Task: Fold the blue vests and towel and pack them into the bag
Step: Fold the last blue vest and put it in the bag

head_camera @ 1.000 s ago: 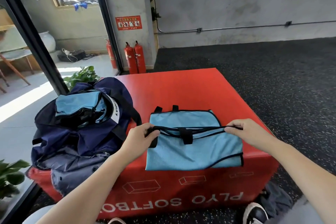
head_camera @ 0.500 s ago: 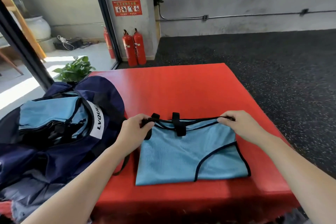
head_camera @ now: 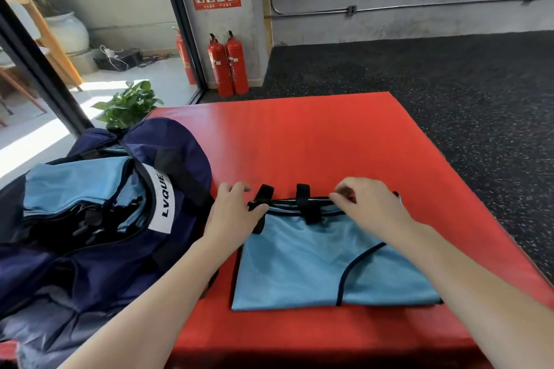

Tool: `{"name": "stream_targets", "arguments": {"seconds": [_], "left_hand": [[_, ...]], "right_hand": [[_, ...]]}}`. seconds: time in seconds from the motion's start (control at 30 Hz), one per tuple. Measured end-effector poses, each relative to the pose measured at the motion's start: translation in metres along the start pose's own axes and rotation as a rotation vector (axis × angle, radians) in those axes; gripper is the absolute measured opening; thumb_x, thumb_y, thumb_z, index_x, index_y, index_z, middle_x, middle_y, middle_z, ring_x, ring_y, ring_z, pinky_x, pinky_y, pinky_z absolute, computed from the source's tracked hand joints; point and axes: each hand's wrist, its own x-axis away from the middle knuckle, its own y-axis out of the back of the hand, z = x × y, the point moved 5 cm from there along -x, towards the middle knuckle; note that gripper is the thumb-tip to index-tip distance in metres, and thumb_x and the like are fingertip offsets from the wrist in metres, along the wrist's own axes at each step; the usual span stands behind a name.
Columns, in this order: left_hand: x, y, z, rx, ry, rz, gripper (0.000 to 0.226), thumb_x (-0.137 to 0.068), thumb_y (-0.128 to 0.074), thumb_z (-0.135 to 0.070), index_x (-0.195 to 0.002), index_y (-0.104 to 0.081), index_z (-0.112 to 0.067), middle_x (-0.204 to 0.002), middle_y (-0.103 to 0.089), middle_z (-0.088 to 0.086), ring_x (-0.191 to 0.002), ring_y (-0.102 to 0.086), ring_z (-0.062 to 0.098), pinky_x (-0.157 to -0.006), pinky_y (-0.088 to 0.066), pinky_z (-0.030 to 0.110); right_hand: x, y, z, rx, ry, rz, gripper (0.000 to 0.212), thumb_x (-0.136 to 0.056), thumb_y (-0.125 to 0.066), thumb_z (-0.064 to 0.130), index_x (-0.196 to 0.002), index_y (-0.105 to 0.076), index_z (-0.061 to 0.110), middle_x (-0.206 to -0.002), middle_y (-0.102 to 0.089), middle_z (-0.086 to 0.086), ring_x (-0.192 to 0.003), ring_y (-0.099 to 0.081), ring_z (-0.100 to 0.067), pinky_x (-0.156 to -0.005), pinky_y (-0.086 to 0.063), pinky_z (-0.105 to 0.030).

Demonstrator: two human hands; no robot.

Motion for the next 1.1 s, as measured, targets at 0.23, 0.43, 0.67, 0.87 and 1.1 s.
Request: {"name": "stream_targets", "arguments": {"seconds": [0.23,0.43,0.67,0.87,1.1], "left_hand": [[0.016,-0.001,-0.014,0.189,-0.013,0.022,0.053,-0.086,-0.071,-0.044,-0.132,-0.054,-0.025,-0.12,-0.05,-0.007,-0.102,-0.057,0.012,-0.086,-0.044,0.027],[0.017,0.006,-0.033,0.427,-0.075,-0.055,0.062,-0.088,-0.071,-0.042,-0.143,-0.044,-0.029,-0.136,-0.046,-0.013,-0.115,-0.055,0.005,-0.099,-0.046,0.026],[-0.004,-0.026,-0.022,0.188,-0.218,0.014,0.033,-0.099,-0.055,-0.019,-0.132,-0.057,-0.021,-0.132,-0.054,-0.007,-0.12,-0.053,0.014,-0.104,-0.04,0.026],[-0.021,-0.039,-0.004,0.014,-0.144,-0.002,0.03,-0.103,-0.046,-0.022,-0.125,-0.066,-0.025,-0.137,-0.052,0.002,-0.13,-0.046,0.026,-0.109,-0.037,0.051],[-0.003,-0.019,-0.023,-0.19,-0.194,-0.135,0.03,-0.102,-0.049,-0.031,-0.125,-0.065,-0.023,-0.132,-0.052,0.007,-0.122,-0.043,0.028,-0.095,-0.037,0.045]], "right_hand": [[0.002,-0.038,0.028,-0.262,-0.155,0.119,0.055,-0.089,-0.057,0.067,-0.124,-0.059,0.025,-0.107,-0.067,0.009,-0.096,-0.062,-0.01,-0.079,-0.049,-0.029],[-0.005,-0.028,0.044,-0.532,-0.071,0.133,0.076,-0.089,-0.065,0.057,-0.152,-0.028,0.036,-0.13,-0.057,0.019,-0.117,-0.055,-0.007,-0.096,-0.049,-0.037],[-0.008,-0.03,0.016,-0.183,0.076,0.294,0.089,-0.086,-0.076,0.031,-0.155,-0.021,0.044,-0.152,-0.043,0.017,-0.132,-0.052,-0.018,-0.106,-0.045,-0.033],[-0.012,-0.017,-0.014,-0.012,0.093,0.271,0.067,-0.087,-0.073,0.024,-0.144,-0.041,0.038,-0.145,-0.045,0.018,-0.13,-0.047,-0.007,-0.11,-0.041,-0.032],[-0.014,0.004,-0.055,0.132,0.024,0.211,0.008,-0.092,-0.068,0.042,-0.099,-0.068,0.039,-0.101,-0.066,0.018,-0.097,-0.062,-0.008,-0.09,-0.053,-0.038]]}}
